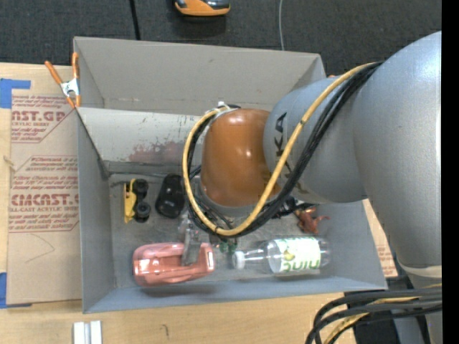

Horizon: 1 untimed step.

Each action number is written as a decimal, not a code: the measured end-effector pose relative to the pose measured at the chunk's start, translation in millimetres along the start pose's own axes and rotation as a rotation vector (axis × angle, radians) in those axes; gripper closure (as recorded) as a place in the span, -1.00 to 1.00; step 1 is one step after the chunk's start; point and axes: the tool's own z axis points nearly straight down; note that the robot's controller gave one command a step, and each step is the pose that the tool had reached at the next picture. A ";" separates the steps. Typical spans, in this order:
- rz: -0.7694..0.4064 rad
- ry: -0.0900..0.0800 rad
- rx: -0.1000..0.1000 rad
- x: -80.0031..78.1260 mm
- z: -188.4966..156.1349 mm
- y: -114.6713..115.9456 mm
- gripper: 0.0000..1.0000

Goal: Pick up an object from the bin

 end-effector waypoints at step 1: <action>0.016 -0.002 -0.002 -15.3 -57.6 8.1 1.00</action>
Offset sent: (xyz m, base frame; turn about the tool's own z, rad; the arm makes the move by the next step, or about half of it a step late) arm 0.0077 0.0273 -0.0187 0.0117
